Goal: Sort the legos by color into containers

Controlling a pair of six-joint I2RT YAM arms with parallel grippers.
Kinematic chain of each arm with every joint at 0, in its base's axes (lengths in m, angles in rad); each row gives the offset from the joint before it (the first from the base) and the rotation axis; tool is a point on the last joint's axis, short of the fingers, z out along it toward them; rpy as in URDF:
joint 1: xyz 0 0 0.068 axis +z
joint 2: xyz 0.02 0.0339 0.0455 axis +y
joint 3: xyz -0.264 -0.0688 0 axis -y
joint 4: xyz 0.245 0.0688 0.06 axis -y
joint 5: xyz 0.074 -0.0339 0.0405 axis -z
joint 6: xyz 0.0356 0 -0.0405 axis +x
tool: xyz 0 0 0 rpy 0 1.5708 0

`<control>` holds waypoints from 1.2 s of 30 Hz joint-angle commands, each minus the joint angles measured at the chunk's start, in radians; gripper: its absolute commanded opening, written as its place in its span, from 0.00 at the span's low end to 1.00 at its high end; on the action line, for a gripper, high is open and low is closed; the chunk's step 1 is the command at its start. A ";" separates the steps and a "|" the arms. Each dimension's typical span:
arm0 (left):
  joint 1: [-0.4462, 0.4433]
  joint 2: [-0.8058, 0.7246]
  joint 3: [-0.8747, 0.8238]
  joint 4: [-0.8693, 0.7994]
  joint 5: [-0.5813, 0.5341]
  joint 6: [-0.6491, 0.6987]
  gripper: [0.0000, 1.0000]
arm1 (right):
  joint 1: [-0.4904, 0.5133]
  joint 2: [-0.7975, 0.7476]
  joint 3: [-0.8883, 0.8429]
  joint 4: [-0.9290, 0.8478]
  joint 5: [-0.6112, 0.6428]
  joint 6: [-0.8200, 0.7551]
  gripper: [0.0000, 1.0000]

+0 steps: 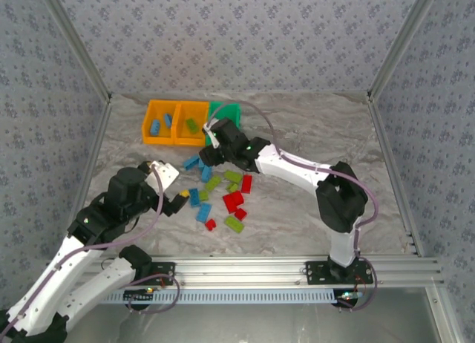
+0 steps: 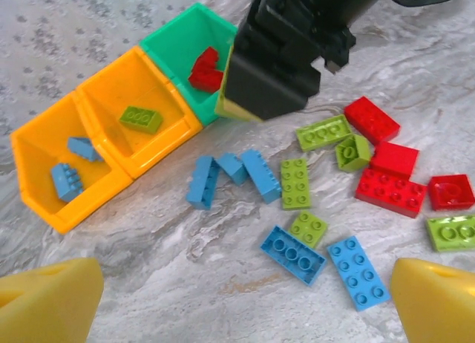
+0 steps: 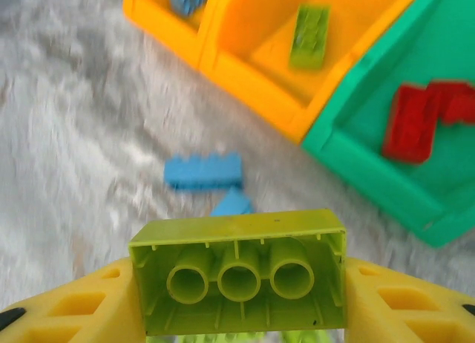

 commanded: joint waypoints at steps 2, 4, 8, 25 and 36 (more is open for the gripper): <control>0.034 -0.018 -0.012 0.037 -0.034 -0.030 0.99 | -0.056 0.149 0.120 0.222 0.018 0.008 0.54; 0.039 -0.019 -0.020 0.037 -0.033 -0.028 0.99 | -0.080 0.246 0.234 0.207 0.009 0.004 0.54; 0.039 -0.015 -0.025 0.037 -0.024 -0.030 0.99 | -0.096 0.422 0.466 0.120 0.013 -0.050 0.54; 0.049 -0.010 -0.026 0.037 -0.015 -0.032 0.99 | -0.097 0.567 0.777 -0.209 0.036 -0.204 0.76; 0.068 0.038 -0.015 0.070 -0.019 -0.133 0.99 | -0.120 0.143 0.295 -0.105 -0.085 -0.175 0.84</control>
